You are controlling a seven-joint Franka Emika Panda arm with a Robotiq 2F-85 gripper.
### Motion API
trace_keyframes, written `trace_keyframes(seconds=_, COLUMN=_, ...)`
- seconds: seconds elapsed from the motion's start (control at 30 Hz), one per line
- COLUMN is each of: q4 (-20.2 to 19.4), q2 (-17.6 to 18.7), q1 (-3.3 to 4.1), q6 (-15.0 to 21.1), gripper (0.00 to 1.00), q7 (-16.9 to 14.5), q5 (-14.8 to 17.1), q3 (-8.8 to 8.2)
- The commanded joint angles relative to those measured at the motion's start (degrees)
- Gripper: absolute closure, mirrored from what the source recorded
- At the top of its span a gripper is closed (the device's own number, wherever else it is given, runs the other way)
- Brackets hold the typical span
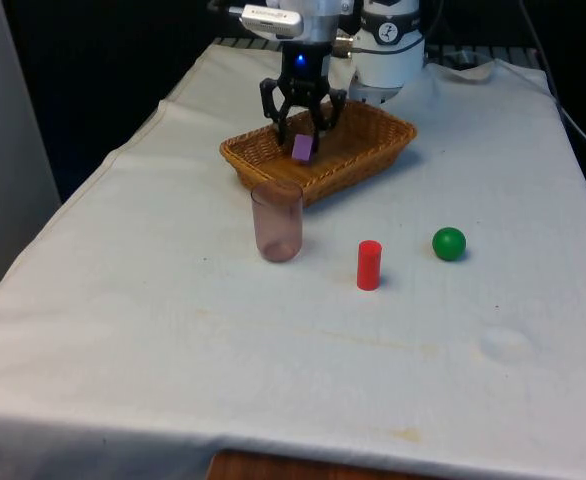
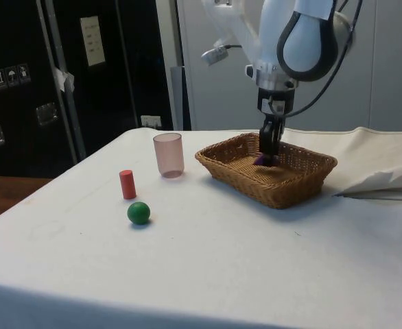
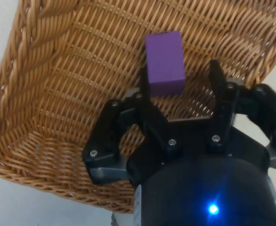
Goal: Pick up the triangular block and place it into the basket.
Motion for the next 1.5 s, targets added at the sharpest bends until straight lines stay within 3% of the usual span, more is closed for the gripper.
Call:
trace_keyframes(seconds=0.0, q4=-0.46, q2=-1.43, q1=-0.29, q6=-0.86, gripper=0.35, q7=-0.52, q5=0.46, q3=0.40)
trace_keyframes(seconds=0.17, q4=-0.46, q2=-1.60, q1=-0.29, q6=-1.15, gripper=0.11, q7=-0.52, q5=0.46, q3=0.34)
trace_keyframes(seconds=0.2, q4=-0.46, q2=-1.60, q1=-0.29, q6=-1.26, gripper=0.01, q7=-0.57, q5=0.46, q3=0.34)
trace_keyframes(seconds=0.23, q4=-0.46, q2=-1.60, q1=-0.29, q6=-1.26, gripper=0.00, q7=-0.57, q5=0.46, q3=0.34)
trace_keyframes(seconds=0.27, q4=0.00, q2=-0.40, q1=-0.06, q6=-0.52, gripper=0.00, q7=-0.06, q5=0.00, q3=-0.06)
trace_keyframes(seconds=0.33, q4=-0.40, q2=-1.49, q1=-0.29, q6=-1.20, gripper=0.00, q7=-0.52, q5=0.40, q3=0.29)
trace_keyframes(seconds=0.53, q4=-0.40, q2=-3.04, q1=0.23, q6=-2.41, gripper=0.00, q7=0.34, q5=0.23, q3=0.57)
trace_keyframes(seconds=0.9, q4=0.86, q2=-7.45, q1=0.23, q6=-7.05, gripper=0.00, q7=0.69, q5=0.00, q3=1.49)
trace_keyframes(seconds=1.13, q4=4.58, q2=-8.54, q1=0.63, q6=-11.34, gripper=0.00, q7=2.18, q5=0.57, q3=3.15)
trace_keyframes(seconds=1.17, q4=3.95, q2=-8.48, q1=0.29, q6=-10.60, gripper=0.00, q7=1.95, q5=0.00, q3=2.92)
trace_keyframes(seconds=1.2, q4=5.04, q2=-8.54, q1=0.63, q6=-11.75, gripper=0.00, q7=2.29, q5=0.63, q3=3.38)
trace_keyframes(seconds=1.37, q4=8.02, q2=-8.37, q1=0.74, q6=-14.15, gripper=0.00, q7=3.15, q5=0.92, q3=4.53)
trace_keyframes(seconds=1.43, q4=9.05, q2=-8.14, q1=0.74, q6=-14.84, gripper=0.00, q7=3.50, q5=0.97, q3=4.87)
trace_keyframes(seconds=1.47, q4=8.54, q2=-8.31, q1=0.34, q6=-14.21, gripper=0.00, q7=3.61, q5=0.00, q3=4.70)
